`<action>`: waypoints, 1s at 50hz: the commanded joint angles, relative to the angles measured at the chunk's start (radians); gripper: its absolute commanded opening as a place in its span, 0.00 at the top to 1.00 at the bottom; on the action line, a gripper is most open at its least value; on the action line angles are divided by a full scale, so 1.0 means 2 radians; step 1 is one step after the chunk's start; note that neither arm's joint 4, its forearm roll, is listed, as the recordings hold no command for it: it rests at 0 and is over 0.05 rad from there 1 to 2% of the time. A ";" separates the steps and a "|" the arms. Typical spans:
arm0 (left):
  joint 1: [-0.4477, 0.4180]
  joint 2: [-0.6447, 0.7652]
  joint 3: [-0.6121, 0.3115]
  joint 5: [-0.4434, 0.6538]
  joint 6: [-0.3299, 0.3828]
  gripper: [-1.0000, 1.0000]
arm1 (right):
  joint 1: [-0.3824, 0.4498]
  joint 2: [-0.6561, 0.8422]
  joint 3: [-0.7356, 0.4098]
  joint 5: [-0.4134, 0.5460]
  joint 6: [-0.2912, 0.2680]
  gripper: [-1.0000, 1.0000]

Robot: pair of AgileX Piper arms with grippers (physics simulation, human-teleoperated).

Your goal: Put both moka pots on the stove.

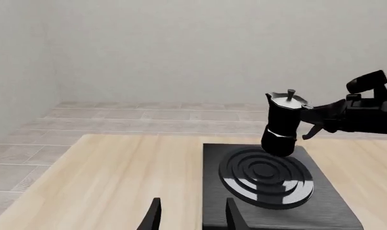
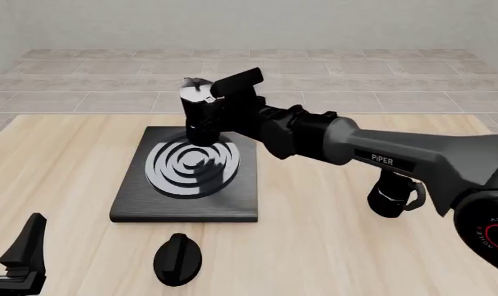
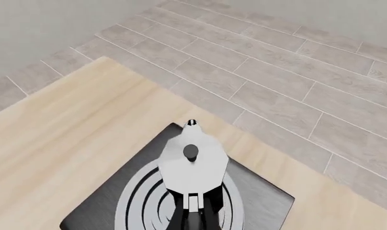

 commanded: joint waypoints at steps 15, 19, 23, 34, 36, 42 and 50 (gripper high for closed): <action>0.003 0.000 0.000 0.000 -0.002 0.00 | 0.003 0.049 -0.068 -0.010 -0.009 1.00; 0.002 0.000 0.001 0.001 -0.002 0.00 | 0.003 0.052 -0.069 -0.012 -0.014 1.00; 0.003 0.000 0.000 0.002 -0.002 0.00 | 0.004 0.059 -0.074 -0.011 -0.013 1.00; 0.004 0.001 0.001 0.001 -0.002 0.00 | 0.000 0.076 -0.088 -0.015 -0.020 1.00; 0.005 0.001 0.001 0.001 -0.002 0.00 | 0.000 0.076 -0.088 -0.017 -0.020 1.00; 0.005 0.000 0.000 0.002 -0.003 0.00 | -0.001 0.079 -0.084 -0.024 -0.019 1.00; 0.004 0.000 0.000 0.002 -0.003 0.00 | -0.001 0.085 -0.074 -0.034 -0.017 1.00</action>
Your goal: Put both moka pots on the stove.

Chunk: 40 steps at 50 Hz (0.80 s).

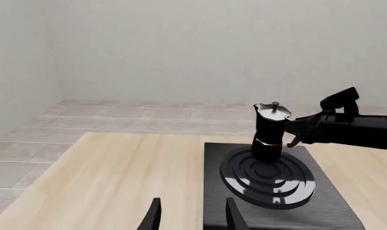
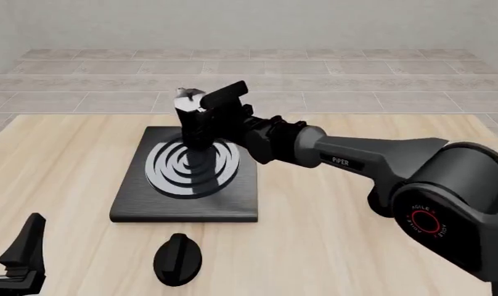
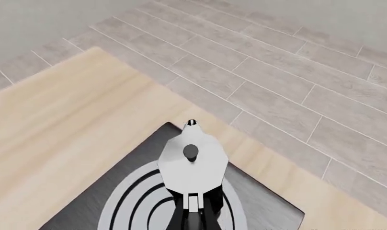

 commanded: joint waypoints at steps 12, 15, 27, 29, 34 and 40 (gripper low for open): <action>0.000 0.000 0.001 -0.001 -0.002 0.00 | 0.000 0.006 0.002 -0.021 0.007 1.00; 0.000 0.000 0.000 -0.001 -0.002 0.00 | -0.001 0.008 0.005 -0.023 0.009 1.00; 0.000 0.000 -0.003 0.003 -0.002 0.00 | 0.004 0.006 0.013 -0.023 0.012 1.00; 0.000 0.000 -0.002 0.002 -0.002 0.00 | 0.004 0.005 0.012 -0.022 0.009 1.00; -0.001 0.000 0.001 -0.001 -0.001 0.00 | 0.003 0.007 0.007 -0.014 0.008 0.00; -0.001 0.000 0.001 -0.001 -0.001 0.00 | 0.003 0.007 0.007 -0.013 0.007 0.00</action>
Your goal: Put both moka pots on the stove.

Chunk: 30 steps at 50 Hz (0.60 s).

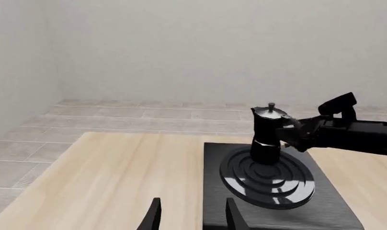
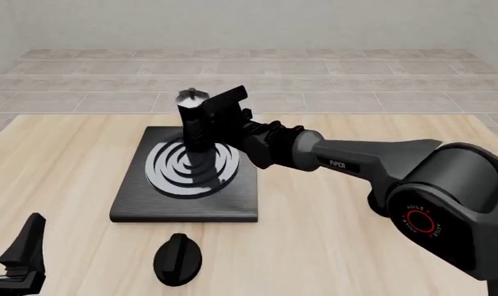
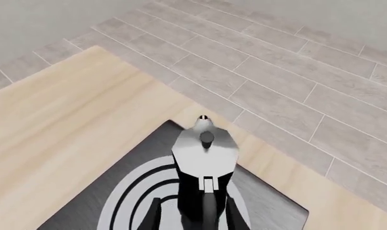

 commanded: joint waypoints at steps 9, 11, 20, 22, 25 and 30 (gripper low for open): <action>-0.001 0.000 -0.001 0.002 0.001 0.00 | 0.004 -0.005 0.002 0.005 -0.003 0.00; -0.001 0.000 0.000 0.000 0.001 0.00 | 0.004 -0.007 0.004 0.006 -0.004 0.00; -0.002 0.000 0.001 -0.001 0.003 0.00 | 0.004 -0.027 0.016 0.009 -0.008 0.00; -0.002 0.000 0.001 -0.001 0.003 0.00 | 0.004 -0.032 0.020 0.009 -0.010 0.00; -0.003 0.000 0.001 -0.001 0.004 0.00 | 0.003 -0.041 0.027 0.011 -0.010 0.00; -0.004 0.000 0.000 0.000 0.005 0.00 | 0.004 -0.052 0.039 0.010 -0.013 0.00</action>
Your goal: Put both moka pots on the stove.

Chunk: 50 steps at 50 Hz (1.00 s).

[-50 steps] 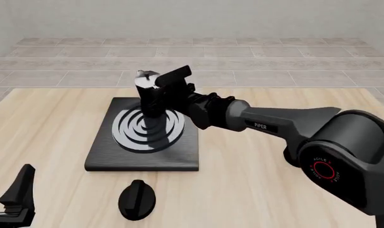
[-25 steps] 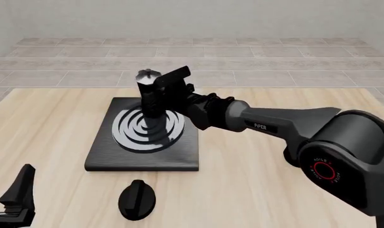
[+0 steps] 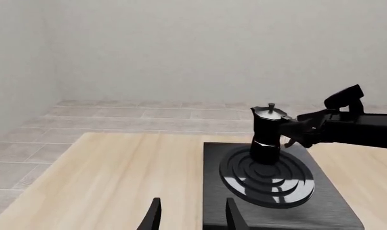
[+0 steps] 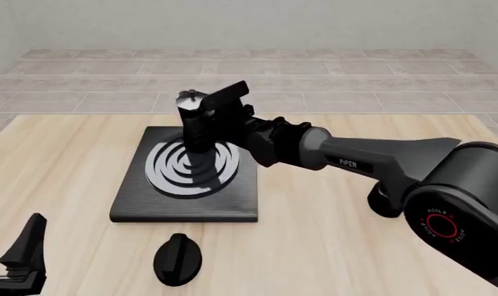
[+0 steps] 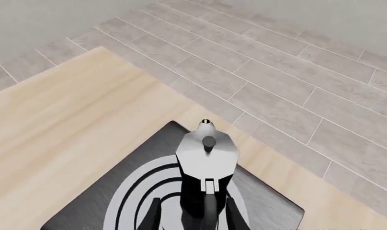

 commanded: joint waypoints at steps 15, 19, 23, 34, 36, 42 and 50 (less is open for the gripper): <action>-0.001 0.000 0.000 0.000 0.006 0.00 | 0.005 -0.065 0.050 0.008 -0.015 0.00; -0.002 0.000 0.000 0.000 0.007 0.00 | 0.008 -0.088 0.071 0.005 -0.014 0.00; -0.003 0.001 -0.002 0.002 0.008 0.00 | 0.013 -0.114 0.098 -0.003 -0.011 0.00; -0.004 0.000 -0.001 0.000 0.008 0.00 | 0.030 -0.198 0.176 -0.019 -0.005 0.00; -0.003 0.000 0.000 -0.002 0.008 0.00 | 0.031 -0.216 0.190 -0.020 -0.004 0.00; -0.003 0.000 0.000 -0.002 0.006 0.00 | 0.040 -0.261 0.240 -0.033 0.002 0.00; -0.003 0.000 0.001 -0.003 0.005 0.00 | 0.040 -0.309 0.285 -0.042 0.005 0.00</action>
